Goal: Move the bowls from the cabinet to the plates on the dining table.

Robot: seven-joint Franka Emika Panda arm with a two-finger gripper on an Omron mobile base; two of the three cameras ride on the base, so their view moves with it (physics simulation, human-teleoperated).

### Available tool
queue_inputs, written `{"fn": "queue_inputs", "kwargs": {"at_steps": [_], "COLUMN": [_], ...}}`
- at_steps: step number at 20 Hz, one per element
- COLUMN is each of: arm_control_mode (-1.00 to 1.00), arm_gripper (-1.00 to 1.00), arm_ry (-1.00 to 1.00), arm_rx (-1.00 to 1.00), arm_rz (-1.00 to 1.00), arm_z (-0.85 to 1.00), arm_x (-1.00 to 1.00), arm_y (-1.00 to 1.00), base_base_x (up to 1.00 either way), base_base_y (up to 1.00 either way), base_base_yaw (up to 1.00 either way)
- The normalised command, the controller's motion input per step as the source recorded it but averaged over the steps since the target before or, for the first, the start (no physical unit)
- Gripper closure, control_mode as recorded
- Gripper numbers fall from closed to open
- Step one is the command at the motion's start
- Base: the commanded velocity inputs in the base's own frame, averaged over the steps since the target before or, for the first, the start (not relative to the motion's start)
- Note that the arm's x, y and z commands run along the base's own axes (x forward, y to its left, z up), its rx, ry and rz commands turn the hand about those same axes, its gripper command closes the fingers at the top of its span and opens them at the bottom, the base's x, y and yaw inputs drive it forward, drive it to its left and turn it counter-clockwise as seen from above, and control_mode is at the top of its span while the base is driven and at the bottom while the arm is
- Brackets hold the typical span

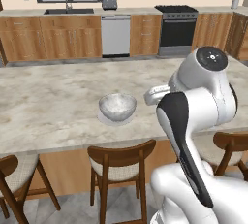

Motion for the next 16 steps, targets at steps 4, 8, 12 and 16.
{"fn": "queue_inputs", "kwargs": {"at_steps": [4, 8, 12, 16], "arm_control_mode": [-1.00, -1.00, 1.00, 1.00], "arm_gripper": [-1.00, -1.00, -1.00, -1.00], "arm_ry": [0.02, 0.03, 0.00, 0.00], "arm_rx": [0.04, 0.00, 0.00, 0.00], "arm_rz": [0.00, 0.00, 0.00, 0.00], "arm_z": [0.00, -0.03, 0.00, 0.00], "arm_x": [0.00, 0.00, -0.03, 0.00], "arm_y": [-0.11, 0.00, 0.00, 0.00], "base_base_x": [0.00, 0.00, -0.56, -1.00], "base_base_y": [0.00, 0.00, 0.00, 0.08], "base_base_yaw": [0.00, 0.00, 0.00, 0.00]}}
